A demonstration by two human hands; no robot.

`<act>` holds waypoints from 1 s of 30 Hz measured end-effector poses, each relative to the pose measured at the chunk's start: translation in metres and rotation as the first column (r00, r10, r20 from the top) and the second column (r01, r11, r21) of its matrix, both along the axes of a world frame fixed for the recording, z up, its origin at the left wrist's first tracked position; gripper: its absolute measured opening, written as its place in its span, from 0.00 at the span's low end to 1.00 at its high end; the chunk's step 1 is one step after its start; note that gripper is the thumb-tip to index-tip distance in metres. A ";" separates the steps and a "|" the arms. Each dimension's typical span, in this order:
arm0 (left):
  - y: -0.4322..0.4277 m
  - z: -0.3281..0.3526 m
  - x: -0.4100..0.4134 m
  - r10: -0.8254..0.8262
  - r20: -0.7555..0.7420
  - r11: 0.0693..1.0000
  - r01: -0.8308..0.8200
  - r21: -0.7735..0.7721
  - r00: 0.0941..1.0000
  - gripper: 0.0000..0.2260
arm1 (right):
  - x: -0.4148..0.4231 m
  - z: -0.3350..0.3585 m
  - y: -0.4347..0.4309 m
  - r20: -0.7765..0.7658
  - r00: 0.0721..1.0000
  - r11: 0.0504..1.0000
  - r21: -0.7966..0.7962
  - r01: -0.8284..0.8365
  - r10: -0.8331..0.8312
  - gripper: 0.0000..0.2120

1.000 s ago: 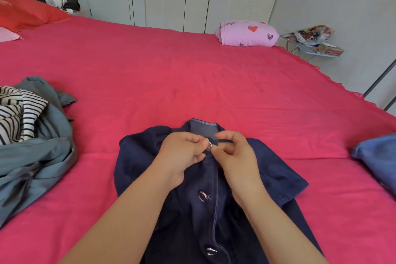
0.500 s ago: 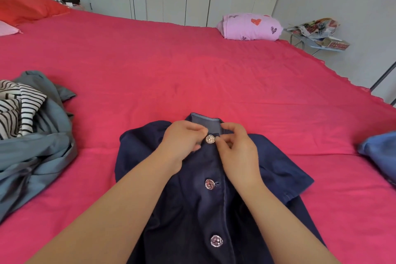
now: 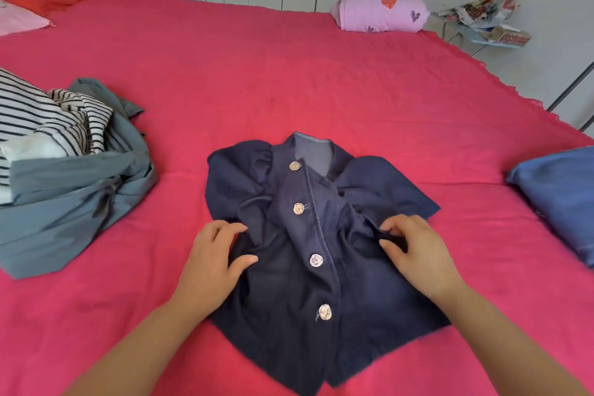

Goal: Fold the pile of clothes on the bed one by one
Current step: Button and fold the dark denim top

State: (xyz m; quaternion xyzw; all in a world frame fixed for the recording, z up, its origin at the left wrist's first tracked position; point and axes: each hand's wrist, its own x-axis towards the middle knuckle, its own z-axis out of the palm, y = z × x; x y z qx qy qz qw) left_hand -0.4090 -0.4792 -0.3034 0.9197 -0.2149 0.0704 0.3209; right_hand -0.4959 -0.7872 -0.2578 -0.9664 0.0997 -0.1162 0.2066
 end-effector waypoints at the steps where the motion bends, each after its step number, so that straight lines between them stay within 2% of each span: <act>1: 0.006 0.002 -0.008 -0.026 -0.047 1.000 0.026 -0.002 0.999 0.31 | -0.015 -0.002 -0.004 -0.041 0.999 1.000 -0.008 0.000 0.000 0.12; 4: 0.016 0.016 -0.027 -0.204 -0.192 0.976 0.215 0.036 0.960 0.42 | -0.049 -0.004 -0.014 -0.215 0.977 1.000 0.000 -0.012 0.011 0.19; 6: 0.021 0.024 -0.036 -0.295 -0.286 0.939 0.332 0.086 0.912 0.48 | -0.067 -0.002 -0.019 -0.351 0.932 0.995 0.014 -0.094 0.093 0.27; 9: 0.030 0.025 -0.044 -0.320 -0.375 0.873 0.425 0.240 0.870 0.53 | -0.082 0.001 -0.023 -0.475 0.865 0.985 0.021 -0.172 0.161 0.38; 11: 0.030 0.028 -0.050 -0.283 -0.333 0.866 0.389 0.315 0.900 0.44 | -0.087 0.001 -0.021 -0.439 0.891 0.990 -0.023 -0.139 0.115 0.39; 14: 0.021 0.034 -0.055 -0.215 -0.209 0.913 0.272 0.305 0.954 0.29 | -0.090 -0.004 -0.013 -0.296 0.954 0.999 -0.030 0.036 -0.043 0.34; 16: 0.019 0.036 -0.055 -0.203 -0.209 0.915 0.262 0.306 0.957 0.28 | -0.086 -0.003 -0.010 -0.198 0.970 0.990 -0.008 0.140 -0.138 0.28; 20: 0.025 0.037 -0.053 -0.234 -0.306 0.886 0.332 0.324 0.923 0.41 | -0.076 0.020 -0.007 -0.095 0.963 0.964 0.062 0.260 -0.253 0.23; 22: 0.025 0.038 -0.053 -0.226 -0.298 0.885 0.323 0.335 0.927 0.41 | -0.074 0.030 -0.009 -0.054 0.954 0.948 0.104 0.299 -0.295 0.22; 25: 0.019 0.038 -0.052 -0.189 -0.153 0.926 0.228 0.300 0.970 0.31 | -0.076 0.036 -0.015 -0.013 0.938 0.926 0.155 0.345 -0.347 0.22; 27: 0.015 0.039 -0.051 -0.107 -0.073 0.962 0.122 0.245 0.992 0.24 | -0.077 0.040 -0.017 0.001 0.933 0.921 0.162 0.354 -0.359 0.22; 30: 0.004 0.051 -0.047 0.037 -0.062 0.999 -0.035 0.042 0.997 0.19 | -0.079 0.059 -0.015 0.044 0.933 0.914 0.222 0.339 -0.357 0.20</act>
